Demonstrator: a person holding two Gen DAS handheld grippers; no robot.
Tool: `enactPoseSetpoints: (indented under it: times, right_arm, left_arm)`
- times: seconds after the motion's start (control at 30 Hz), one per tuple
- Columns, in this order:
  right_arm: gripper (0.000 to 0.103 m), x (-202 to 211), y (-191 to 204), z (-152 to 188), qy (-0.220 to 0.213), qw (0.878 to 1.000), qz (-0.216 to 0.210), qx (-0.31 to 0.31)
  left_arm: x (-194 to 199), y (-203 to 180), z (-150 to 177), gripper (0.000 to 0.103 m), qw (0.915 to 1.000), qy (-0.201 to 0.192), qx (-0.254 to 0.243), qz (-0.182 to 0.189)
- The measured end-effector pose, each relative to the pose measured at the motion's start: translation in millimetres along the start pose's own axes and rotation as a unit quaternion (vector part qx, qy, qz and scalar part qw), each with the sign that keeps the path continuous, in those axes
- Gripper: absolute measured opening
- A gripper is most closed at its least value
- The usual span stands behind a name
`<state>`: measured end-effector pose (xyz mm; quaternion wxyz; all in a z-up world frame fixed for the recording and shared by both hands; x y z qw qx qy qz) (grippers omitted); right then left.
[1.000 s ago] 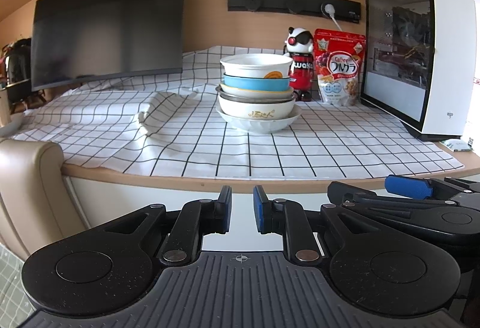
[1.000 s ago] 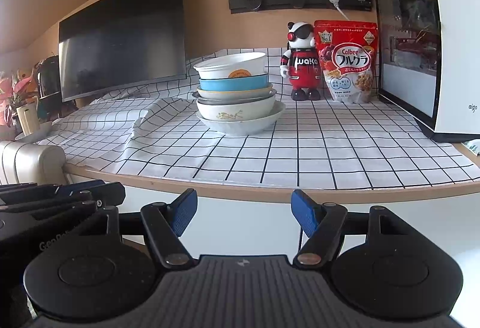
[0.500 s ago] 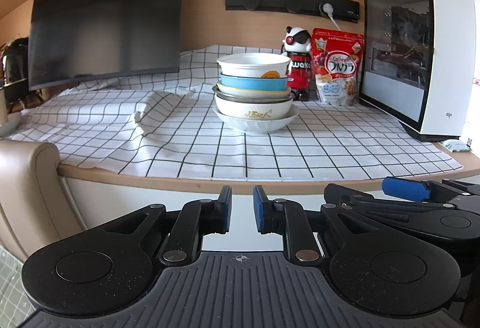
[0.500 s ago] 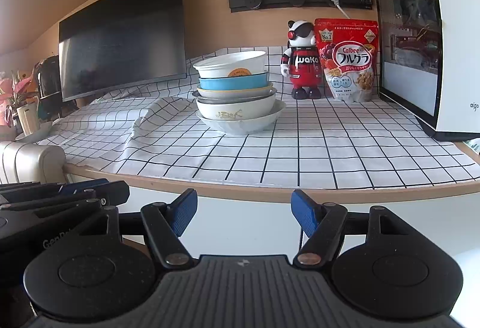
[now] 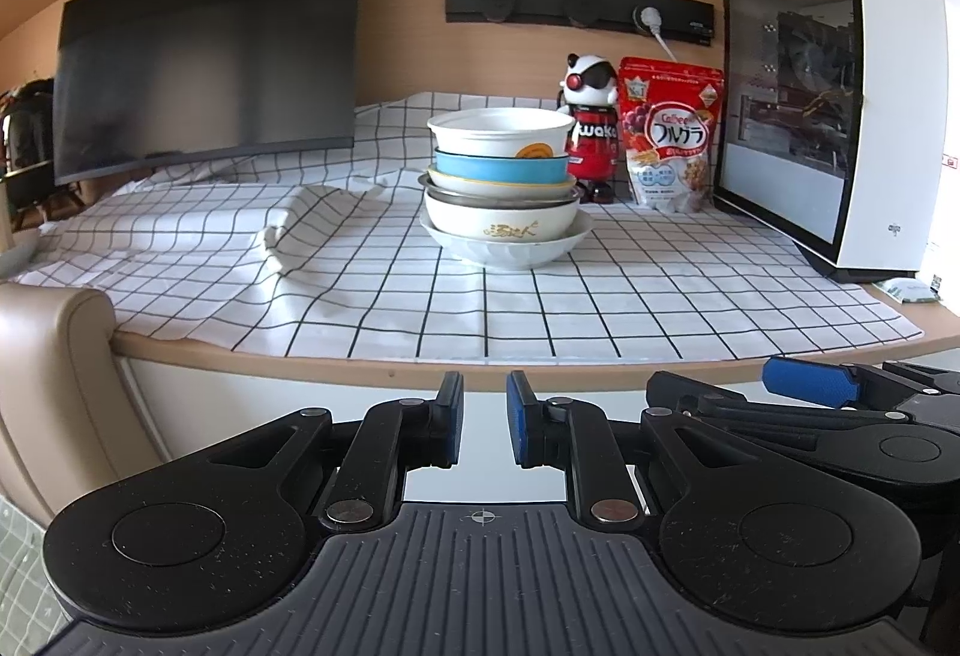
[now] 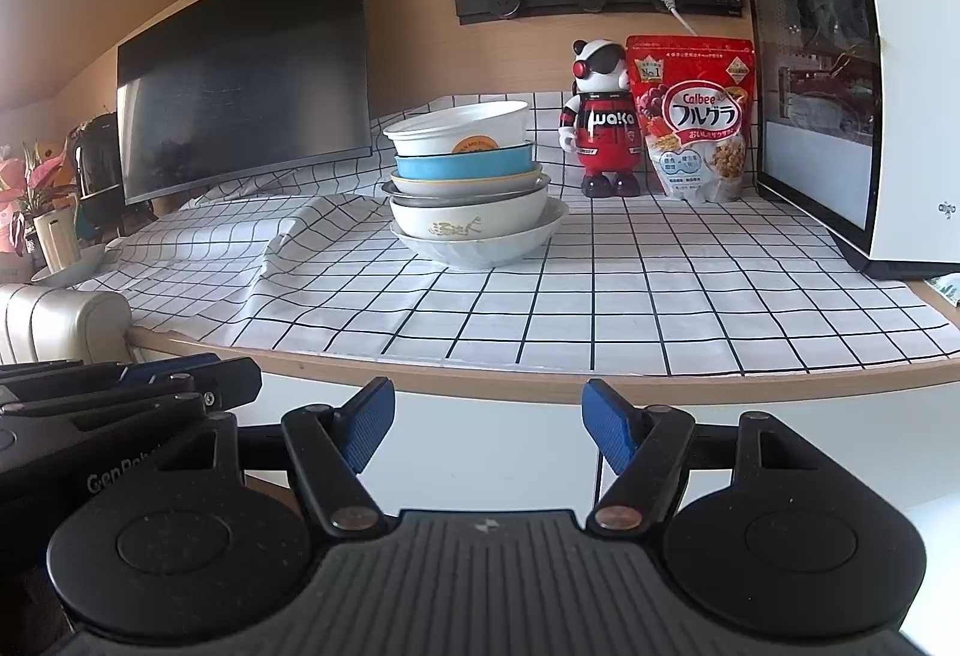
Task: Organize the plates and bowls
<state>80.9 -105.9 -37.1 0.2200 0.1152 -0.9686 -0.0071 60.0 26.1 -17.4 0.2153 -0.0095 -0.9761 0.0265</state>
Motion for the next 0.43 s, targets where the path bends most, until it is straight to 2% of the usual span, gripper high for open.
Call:
enactPoseSetpoints:
  times: [0.33, 0.43]
  right_arm:
    - [0.07, 1.3, -1.7, 0.6, 0.002, 1.0, 0.003, -0.002]
    - [0.07, -2.3, -1.7, 0.1, 0.007, 1.0, 0.002, -0.003]
  left_arm:
    - [-0.7, -0.8, 0.2, 0.018, 1.0, 0.002, -0.005, 0.0]
    - [-9.1, 4.2, 1.6, 0.018, 0.9993, 0.026, 0.024, 0.01]
Point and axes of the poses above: each gripper's, at about its wrist camera, not at the fingertips, and x roughly against the way its jaws point, y to its left, z to its underside, the point moved 9 cm from there along -x, roughly the way its jaws point, and after that the axes turned 4 degrees about x, right-handed, at the moved point
